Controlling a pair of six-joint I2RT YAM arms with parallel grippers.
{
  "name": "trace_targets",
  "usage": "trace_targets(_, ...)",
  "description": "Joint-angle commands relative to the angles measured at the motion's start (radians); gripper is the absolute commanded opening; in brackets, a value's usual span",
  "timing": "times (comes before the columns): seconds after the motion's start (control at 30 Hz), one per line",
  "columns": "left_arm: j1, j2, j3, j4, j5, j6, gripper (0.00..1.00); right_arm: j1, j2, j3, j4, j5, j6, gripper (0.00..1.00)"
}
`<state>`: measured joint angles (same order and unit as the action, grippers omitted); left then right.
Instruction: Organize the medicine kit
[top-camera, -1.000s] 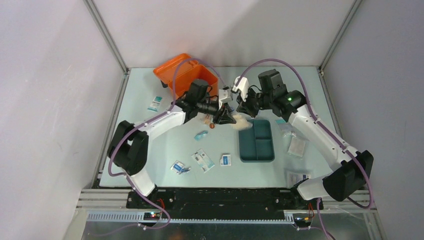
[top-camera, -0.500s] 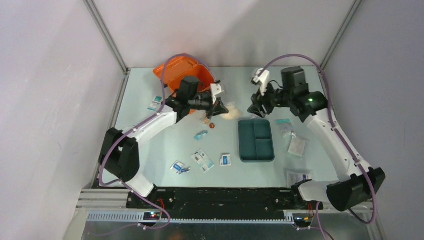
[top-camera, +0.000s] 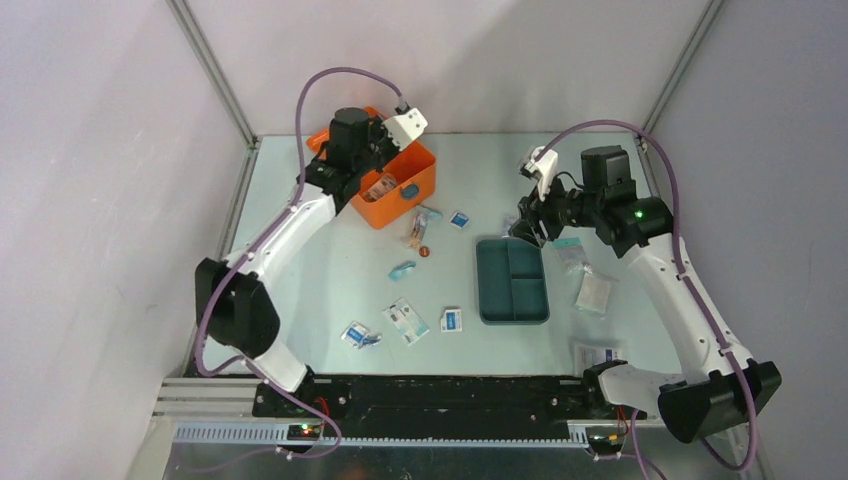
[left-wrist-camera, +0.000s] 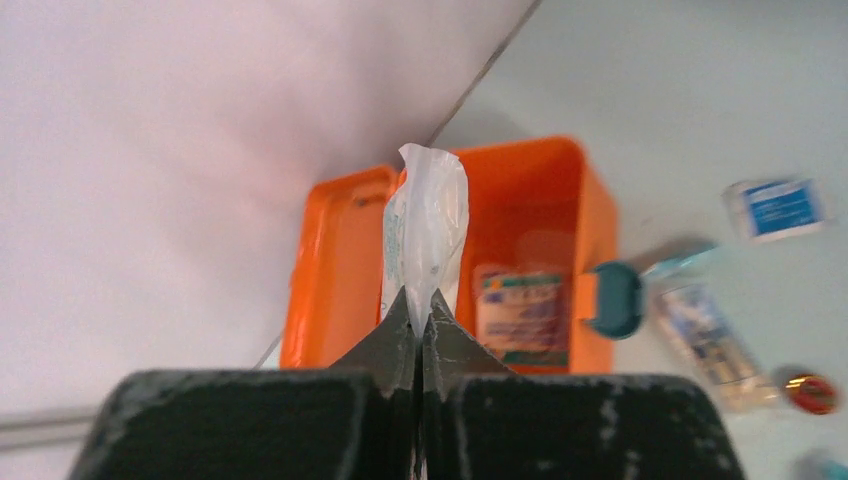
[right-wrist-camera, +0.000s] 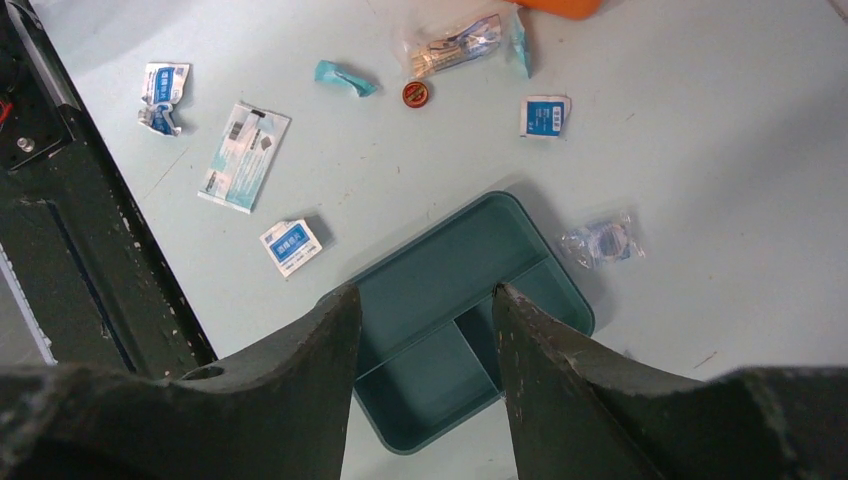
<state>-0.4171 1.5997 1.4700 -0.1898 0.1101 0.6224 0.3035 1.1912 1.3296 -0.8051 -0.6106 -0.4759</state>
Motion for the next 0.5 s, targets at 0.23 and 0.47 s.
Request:
trace_targets(0.23, -0.005, 0.130, -0.053, -0.022, -0.288, 0.203, 0.00, -0.003, 0.030, 0.005, 0.016, -0.013, 0.017, 0.55)
trace_targets(0.47, -0.005, 0.200, -0.070, -0.022, -0.320, 0.205, 0.00, -0.004, 0.042, 0.004, 0.027, -0.009, 0.019, 0.55)
